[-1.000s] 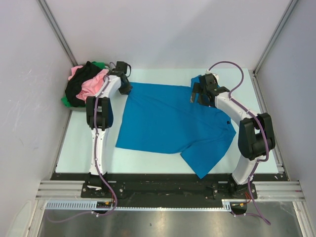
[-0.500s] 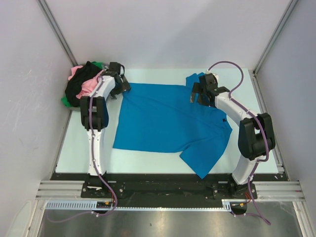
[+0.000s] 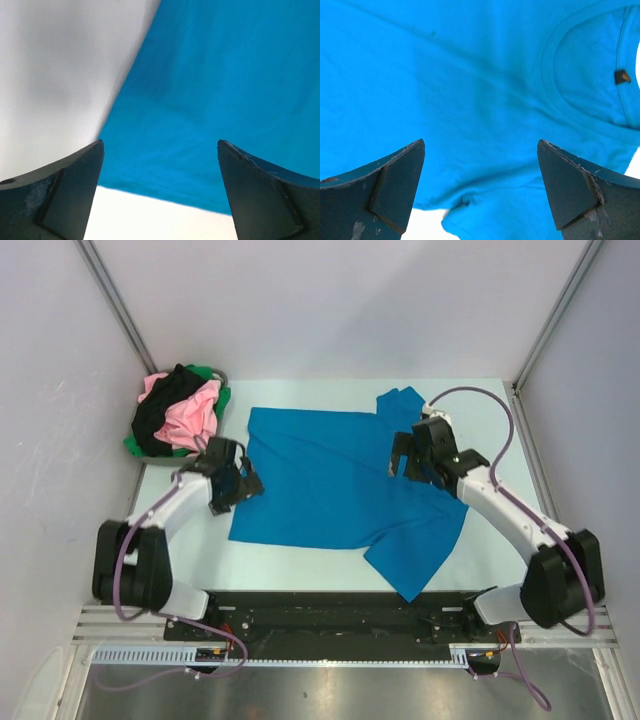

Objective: Fold and stack the t-shirts

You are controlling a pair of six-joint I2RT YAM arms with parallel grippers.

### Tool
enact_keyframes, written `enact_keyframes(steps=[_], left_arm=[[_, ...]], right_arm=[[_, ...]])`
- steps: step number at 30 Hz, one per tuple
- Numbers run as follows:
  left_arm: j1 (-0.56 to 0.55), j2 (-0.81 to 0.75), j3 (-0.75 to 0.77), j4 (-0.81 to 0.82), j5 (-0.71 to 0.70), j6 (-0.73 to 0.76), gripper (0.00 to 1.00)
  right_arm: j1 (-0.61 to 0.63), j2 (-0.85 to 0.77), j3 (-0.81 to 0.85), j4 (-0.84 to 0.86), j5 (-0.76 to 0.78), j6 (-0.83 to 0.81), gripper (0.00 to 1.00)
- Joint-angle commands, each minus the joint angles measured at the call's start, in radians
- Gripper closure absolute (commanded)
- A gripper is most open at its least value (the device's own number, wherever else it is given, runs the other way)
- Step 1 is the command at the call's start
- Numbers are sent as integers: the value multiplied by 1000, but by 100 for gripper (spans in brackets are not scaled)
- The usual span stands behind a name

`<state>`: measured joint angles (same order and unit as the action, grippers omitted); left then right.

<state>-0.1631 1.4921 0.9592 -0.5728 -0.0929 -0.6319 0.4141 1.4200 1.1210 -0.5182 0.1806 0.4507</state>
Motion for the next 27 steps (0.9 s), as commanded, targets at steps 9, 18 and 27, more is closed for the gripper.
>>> enact_keyframes(steps=[9, 18, 27], left_arm=[[-69, -339, -480, 174, -13, -182, 8], [-67, -208, -468, 177, -93, -230, 22], [-56, -233, -497, 186, -81, -233, 100]], right_arm=[[331, -375, -254, -75, 150, 86, 0], [479, -381, -290, -151, 260, 169, 0], [463, -345, -296, -281, 277, 339, 13]])
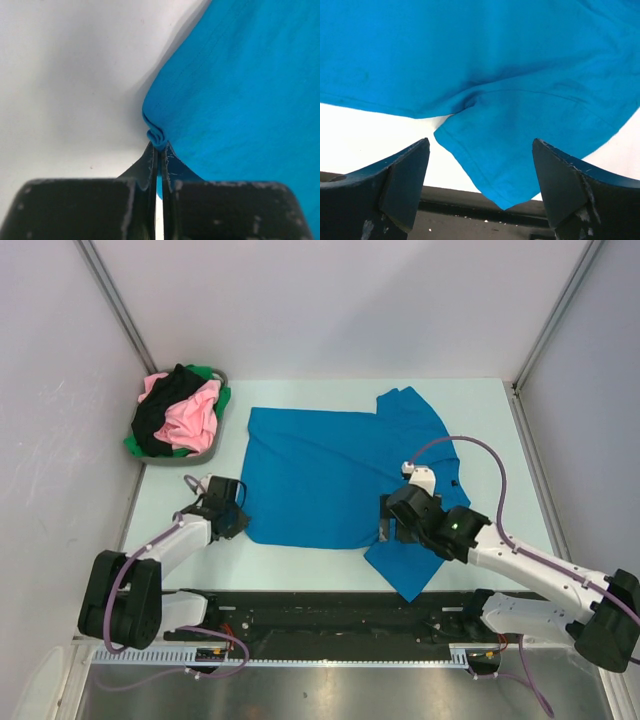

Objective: Fold and stack the t-shirts

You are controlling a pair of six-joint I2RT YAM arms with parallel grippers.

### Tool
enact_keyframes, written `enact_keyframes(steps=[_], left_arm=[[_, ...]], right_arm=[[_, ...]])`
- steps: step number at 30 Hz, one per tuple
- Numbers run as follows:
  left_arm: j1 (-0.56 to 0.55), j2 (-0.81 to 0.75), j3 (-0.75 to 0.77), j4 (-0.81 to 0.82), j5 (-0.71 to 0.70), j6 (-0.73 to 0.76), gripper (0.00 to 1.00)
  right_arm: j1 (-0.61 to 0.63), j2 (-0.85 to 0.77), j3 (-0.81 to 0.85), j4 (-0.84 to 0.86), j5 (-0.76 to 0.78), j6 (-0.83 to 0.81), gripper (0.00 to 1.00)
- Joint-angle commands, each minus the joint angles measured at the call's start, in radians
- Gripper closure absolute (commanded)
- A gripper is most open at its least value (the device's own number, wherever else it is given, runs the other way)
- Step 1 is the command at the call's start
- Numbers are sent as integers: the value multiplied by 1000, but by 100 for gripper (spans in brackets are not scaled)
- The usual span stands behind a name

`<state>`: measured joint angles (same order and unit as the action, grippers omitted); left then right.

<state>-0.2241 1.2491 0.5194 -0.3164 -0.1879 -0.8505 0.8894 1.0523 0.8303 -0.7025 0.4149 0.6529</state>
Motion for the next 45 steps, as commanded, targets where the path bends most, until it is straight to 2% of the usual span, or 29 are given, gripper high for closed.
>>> enact_keyframes(steps=[1, 3, 9, 14, 18, 24, 28, 32, 35, 38, 40, 45], left_arm=[[5, -14, -62, -69, 30, -16, 100], [3, -39, -70, -66, 36, -12, 100], [5, -126, -68, -84, 56, 2, 100], [5, -158, -64, -78, 76, 8, 100], [6, -154, -58, -70, 93, 18, 100], [12, -151, -55, -59, 102, 18, 100], [19, -145, -50, -56, 105, 22, 100], [32, -142, -50, -53, 108, 31, 100], [45, -145, -50, -58, 111, 39, 100], [58, -149, -48, -62, 113, 47, 100], [66, -155, -45, -66, 114, 50, 100], [72, -160, -42, -69, 113, 62, 100]], right_arm=[[-13, 41, -14, -121, 45, 166, 13], [-9, 40, -46, -163, 36, 224, 18], [15, -106, -224, -193, -89, 471, 25], [63, -219, -299, -218, -148, 641, 30], [112, -302, -361, -222, -199, 737, 34], [198, -344, -419, -259, -197, 849, 35], [212, -341, -462, -235, -185, 863, 36], [214, -322, -484, -174, -166, 857, 54], [212, -289, -491, -150, -160, 857, 63], [212, -258, -494, -134, -156, 858, 63], [212, -255, -494, -124, -139, 860, 57], [210, -265, -491, -112, -128, 858, 53]])
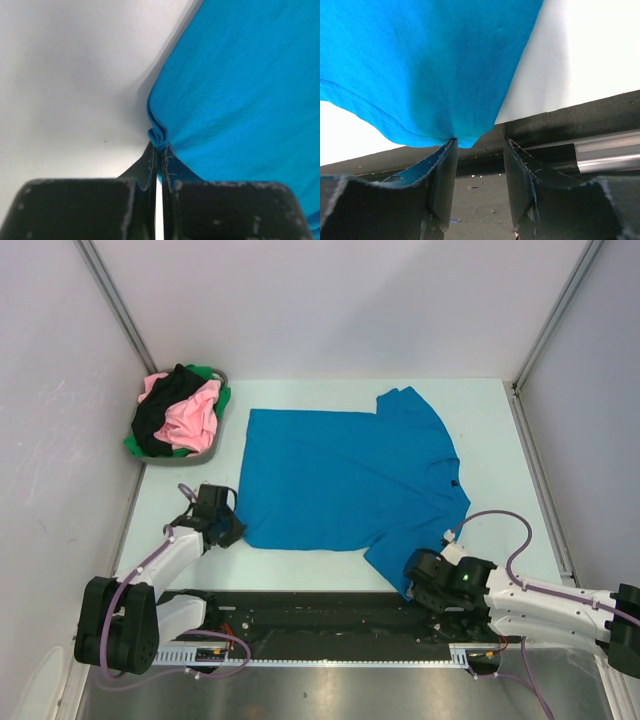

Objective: Fold and stack the t-shirts

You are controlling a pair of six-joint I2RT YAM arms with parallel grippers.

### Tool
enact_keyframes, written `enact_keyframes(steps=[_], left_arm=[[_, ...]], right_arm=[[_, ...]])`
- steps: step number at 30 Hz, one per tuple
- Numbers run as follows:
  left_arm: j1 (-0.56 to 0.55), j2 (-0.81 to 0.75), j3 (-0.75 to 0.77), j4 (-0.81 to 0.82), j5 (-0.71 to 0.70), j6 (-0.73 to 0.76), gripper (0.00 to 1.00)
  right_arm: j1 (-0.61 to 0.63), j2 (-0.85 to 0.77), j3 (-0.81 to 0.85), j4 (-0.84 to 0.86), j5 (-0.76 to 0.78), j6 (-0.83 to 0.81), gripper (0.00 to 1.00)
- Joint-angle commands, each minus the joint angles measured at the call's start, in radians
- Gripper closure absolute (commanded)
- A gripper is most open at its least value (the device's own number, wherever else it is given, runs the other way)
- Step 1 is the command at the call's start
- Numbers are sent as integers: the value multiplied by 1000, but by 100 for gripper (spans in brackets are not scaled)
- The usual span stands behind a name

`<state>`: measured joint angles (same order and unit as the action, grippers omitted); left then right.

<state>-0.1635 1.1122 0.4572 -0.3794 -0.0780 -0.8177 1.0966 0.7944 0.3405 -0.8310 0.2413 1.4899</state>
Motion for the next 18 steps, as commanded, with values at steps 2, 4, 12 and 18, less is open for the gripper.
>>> enact_keyframes(steps=[2, 4, 12, 18], left_arm=[[15, -23, 17, -4, 4, 32, 100], [16, -20, 14, -1, 7, 32, 100], [21, -12, 14, 7, 12, 43, 100], [25, -12, 15, 7, 12, 51, 100]], right_arm=[[3, -7, -3, 20, 49, 21, 54], [2, 2, -1, 23, 65, 20, 58], [0, 28, 2, 52, 133, 20, 63], [-15, 57, 9, 79, 184, 4, 69]])
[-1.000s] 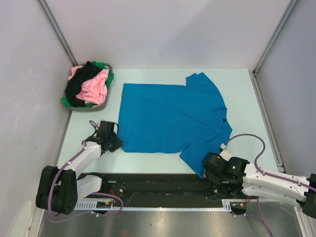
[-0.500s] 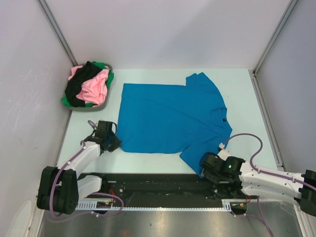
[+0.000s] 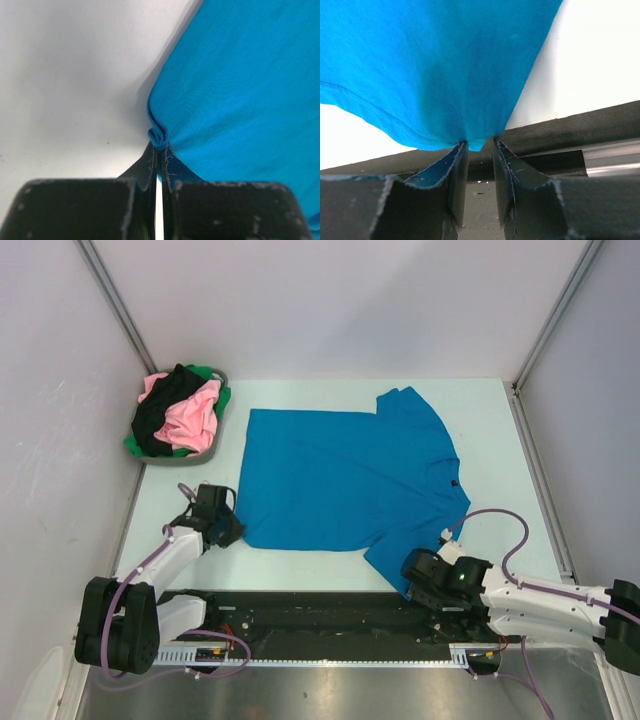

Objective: Fold and stack the t-shirts

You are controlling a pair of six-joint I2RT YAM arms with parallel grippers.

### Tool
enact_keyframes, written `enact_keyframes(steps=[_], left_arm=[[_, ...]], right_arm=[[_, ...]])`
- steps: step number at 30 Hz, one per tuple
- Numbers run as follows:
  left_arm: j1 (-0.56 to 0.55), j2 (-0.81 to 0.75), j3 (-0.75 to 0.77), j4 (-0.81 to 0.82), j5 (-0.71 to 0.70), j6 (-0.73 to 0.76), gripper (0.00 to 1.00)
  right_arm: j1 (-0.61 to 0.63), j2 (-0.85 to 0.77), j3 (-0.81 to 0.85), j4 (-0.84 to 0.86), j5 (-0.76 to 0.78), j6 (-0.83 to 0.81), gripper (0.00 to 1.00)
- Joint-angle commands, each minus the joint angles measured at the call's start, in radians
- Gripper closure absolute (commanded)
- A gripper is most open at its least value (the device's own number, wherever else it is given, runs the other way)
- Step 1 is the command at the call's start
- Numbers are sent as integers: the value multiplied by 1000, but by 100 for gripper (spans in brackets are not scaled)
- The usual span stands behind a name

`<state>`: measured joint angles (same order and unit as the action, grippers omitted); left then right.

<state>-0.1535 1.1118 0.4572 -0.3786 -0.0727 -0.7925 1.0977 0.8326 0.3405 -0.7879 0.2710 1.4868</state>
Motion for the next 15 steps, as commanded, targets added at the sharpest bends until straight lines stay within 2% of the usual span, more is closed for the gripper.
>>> enact_keyframes(steps=[1, 3, 9, 15], left_arm=[[15, -13, 18, 6, 5, 27, 100], [20, -18, 21, 0, 4, 32, 100], [23, -21, 26, 0, 8, 35, 100], [23, -21, 25, 1, 17, 33, 100]], right_arm=[[-16, 28, 11, 41, 163, -3, 69], [-22, 33, 18, 52, 187, -16, 68], [-33, 28, 46, 50, 206, -56, 50], [-24, -26, 75, 35, 194, -76, 50]])
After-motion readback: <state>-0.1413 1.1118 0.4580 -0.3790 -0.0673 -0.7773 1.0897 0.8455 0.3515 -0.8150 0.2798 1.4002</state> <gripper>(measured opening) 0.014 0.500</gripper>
